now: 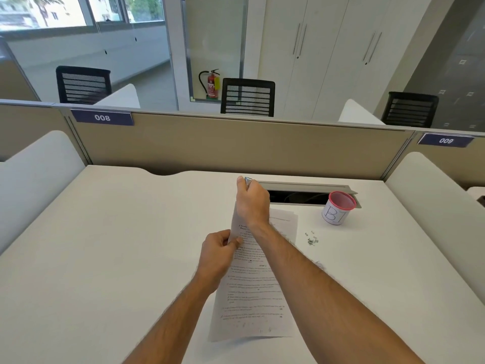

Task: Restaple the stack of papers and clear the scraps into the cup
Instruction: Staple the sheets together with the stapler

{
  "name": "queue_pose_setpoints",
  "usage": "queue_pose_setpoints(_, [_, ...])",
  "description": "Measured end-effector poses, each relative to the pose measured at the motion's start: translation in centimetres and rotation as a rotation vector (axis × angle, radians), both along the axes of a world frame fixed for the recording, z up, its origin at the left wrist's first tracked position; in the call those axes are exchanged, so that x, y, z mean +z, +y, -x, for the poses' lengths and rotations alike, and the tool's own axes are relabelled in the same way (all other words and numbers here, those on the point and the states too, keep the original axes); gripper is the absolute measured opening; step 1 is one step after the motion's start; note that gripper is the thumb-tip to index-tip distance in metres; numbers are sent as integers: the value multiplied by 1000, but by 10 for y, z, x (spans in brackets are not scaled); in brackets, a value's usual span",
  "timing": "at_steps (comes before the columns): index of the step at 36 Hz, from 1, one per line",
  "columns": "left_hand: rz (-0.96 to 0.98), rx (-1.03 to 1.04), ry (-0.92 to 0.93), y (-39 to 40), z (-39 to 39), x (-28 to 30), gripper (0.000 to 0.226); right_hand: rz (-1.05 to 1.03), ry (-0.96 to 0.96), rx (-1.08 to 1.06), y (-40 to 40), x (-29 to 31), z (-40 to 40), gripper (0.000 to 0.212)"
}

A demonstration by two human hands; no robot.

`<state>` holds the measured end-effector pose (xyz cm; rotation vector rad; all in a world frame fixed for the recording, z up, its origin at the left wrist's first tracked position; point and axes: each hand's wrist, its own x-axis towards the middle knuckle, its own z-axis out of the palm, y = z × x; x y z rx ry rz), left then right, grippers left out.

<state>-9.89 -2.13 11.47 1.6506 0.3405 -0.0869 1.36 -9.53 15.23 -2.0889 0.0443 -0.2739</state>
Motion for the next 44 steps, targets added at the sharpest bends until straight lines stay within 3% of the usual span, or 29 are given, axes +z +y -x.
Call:
queue_pose_setpoints(15, [-145,100,-123,-10,-16,13,25,2,-15,-17,4,-7,8,50])
queue_pose_setpoints(20, [-96,122,-139,-11,-17,8,15,-6,-29,-16,4,-8,11,49])
queue_pose_setpoints(28, [8,116,-110,-10,-16,7,20,7,-70,-44,6,-12,10,54])
queue_pose_setpoints(44, [-12,86,-101,-7,-21,12,19,5,-113,-56,7,-12,6,55])
